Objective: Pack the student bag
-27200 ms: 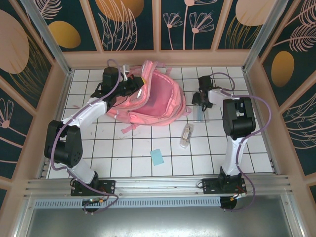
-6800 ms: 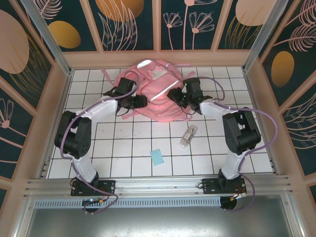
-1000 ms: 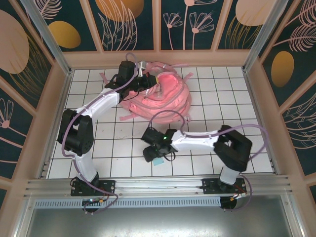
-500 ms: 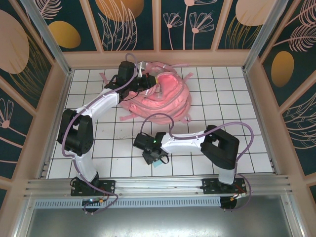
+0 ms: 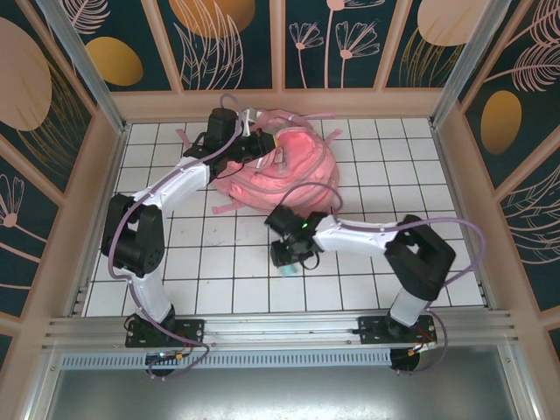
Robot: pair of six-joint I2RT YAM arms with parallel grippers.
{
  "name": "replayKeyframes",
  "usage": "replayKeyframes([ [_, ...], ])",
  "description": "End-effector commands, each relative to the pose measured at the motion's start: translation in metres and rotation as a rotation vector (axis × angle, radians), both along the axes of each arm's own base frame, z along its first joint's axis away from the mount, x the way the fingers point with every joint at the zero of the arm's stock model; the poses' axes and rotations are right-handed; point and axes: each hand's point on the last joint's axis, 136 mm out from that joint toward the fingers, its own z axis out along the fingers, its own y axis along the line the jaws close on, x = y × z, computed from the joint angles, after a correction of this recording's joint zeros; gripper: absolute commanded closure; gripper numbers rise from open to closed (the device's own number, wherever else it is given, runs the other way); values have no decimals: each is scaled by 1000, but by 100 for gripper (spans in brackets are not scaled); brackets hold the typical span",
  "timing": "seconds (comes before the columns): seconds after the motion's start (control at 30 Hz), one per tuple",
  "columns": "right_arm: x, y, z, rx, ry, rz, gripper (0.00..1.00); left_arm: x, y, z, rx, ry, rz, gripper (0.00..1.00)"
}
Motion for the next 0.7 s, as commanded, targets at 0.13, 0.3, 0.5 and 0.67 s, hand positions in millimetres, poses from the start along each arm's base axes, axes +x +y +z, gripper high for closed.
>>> replayKeyframes([
  [0.13, 87, -24, 98, 352, -152, -196, 66, -1, 6, 62, -94, -161, 6, 100],
  [0.3, 161, -59, 145, 516, -275, -401, 66, -4, 5, 58, -110, -146, 2, 100],
  [0.5, 226, -59, 176, 666, -329, -504, 66, -7, 3, 57, -132, -133, -12, 100],
  [0.67, 264, -42, 178, 731, -336, -562, 66, -10, 3, 58, -157, -128, -16, 100],
])
